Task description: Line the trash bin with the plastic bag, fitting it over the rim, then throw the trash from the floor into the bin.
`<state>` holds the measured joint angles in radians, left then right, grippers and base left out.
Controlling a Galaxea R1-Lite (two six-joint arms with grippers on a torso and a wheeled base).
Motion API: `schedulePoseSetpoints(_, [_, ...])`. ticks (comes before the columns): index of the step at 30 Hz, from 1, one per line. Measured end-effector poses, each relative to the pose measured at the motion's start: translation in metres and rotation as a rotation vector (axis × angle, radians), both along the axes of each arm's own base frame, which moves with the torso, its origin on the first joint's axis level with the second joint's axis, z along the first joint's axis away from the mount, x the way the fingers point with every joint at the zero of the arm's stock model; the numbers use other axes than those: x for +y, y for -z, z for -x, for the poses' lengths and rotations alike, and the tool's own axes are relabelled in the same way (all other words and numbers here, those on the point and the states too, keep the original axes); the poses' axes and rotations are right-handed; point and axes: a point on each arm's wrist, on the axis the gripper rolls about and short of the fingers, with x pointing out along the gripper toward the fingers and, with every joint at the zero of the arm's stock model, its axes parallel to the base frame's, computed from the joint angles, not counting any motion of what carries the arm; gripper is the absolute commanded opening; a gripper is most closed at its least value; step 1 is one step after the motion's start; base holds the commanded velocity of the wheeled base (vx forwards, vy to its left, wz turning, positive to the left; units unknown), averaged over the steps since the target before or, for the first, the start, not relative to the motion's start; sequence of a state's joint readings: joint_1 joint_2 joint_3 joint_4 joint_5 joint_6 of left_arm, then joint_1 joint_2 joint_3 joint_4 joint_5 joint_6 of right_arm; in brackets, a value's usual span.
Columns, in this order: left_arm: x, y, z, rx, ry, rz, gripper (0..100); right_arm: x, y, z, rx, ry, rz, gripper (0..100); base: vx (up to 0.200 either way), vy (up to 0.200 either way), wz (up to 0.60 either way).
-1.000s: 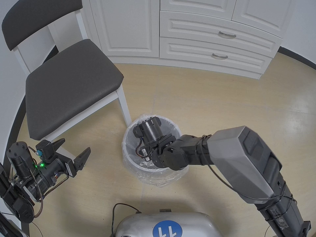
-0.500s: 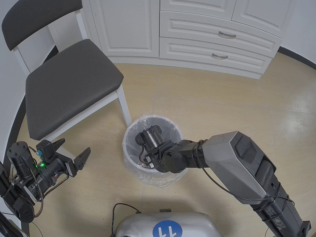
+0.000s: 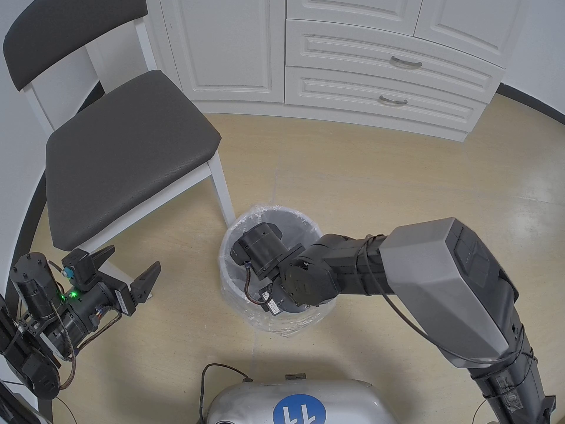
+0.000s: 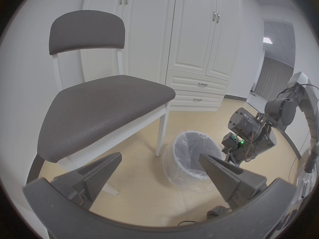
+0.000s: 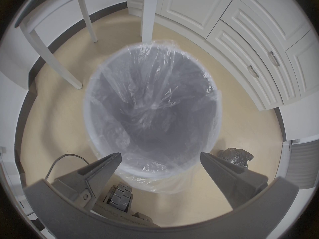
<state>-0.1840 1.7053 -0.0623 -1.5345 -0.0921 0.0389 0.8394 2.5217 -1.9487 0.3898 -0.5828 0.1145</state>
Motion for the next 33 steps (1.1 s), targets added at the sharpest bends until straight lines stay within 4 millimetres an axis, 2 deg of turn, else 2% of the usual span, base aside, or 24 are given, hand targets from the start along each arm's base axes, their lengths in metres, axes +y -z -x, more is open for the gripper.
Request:
schedulePoseSetpoints(8, [0.0, -0.002, 0.001, -0.008, -0.001, 0.002, 100, -0.003, -0.02, 0.012, -0.014, 0.007, -0.037, 100, 0.0, 0.0, 0.0])
schedulePoseSetpoints(18, [0.0, -0.002, 0.005, -0.009, 0.005, 0.003, 100, -0.036, -0.04, 0.037, -0.032, 0.051, -0.107, 100, 0.0, 0.0, 0.0])
schedulePoseSetpoints(27, [0.0, -0.003, 0.01, -0.007, 0.01, 0.004, 100, -0.087, -0.057, 0.065, -0.17, 0.078, -0.282, 100, 0.0, 0.0, 0.0])
schedulePoseSetpoints(30, [0.0, -0.003, 0.012, -0.005, 0.017, 0.005, 100, -0.112, -0.067, 0.071, -0.238, 0.085, -0.376, 100, 0.0, 0.0, 0.0])
schedulePoseSetpoints(33, [0.0, -0.004, 0.014, -0.01, 0.029, 0.011, 100, -0.146, -0.083, 0.07, -0.333, 0.092, -0.467, 100, 0.0, 0.0, 0.0])
